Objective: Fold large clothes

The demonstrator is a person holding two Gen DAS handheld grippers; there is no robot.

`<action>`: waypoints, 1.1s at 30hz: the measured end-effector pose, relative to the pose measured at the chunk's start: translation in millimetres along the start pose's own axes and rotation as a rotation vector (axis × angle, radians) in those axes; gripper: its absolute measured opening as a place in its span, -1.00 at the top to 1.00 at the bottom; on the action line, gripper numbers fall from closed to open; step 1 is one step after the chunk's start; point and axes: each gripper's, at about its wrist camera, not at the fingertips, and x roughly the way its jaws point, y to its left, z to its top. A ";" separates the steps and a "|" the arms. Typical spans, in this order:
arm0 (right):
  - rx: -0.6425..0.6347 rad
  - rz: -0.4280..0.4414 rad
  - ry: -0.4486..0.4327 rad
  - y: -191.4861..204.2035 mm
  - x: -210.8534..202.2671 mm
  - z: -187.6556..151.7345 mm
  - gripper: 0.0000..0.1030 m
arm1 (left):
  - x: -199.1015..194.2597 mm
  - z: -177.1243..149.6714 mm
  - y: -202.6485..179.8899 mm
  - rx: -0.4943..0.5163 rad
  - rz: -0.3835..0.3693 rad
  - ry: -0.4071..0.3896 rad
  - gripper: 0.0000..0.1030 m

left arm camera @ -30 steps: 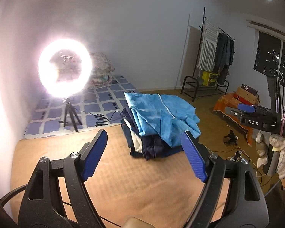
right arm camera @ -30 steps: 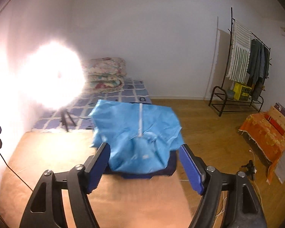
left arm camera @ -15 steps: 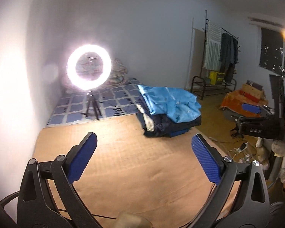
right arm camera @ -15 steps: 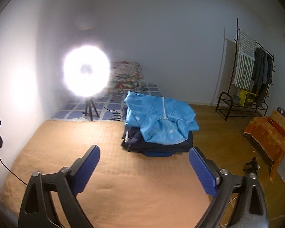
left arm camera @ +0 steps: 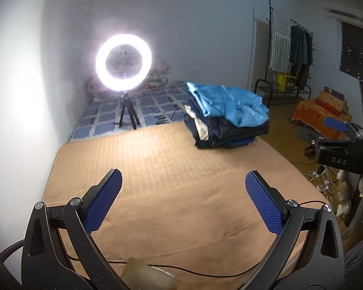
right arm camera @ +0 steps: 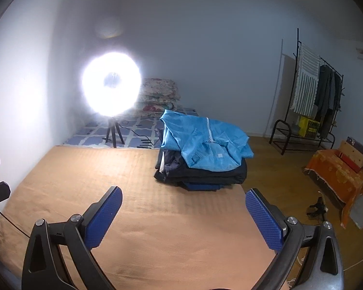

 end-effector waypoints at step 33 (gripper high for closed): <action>0.078 -0.007 0.039 -14.2 7.3 -15.3 -0.99 | -5.3 -10.6 -3.2 0.014 0.059 -0.026 -1.00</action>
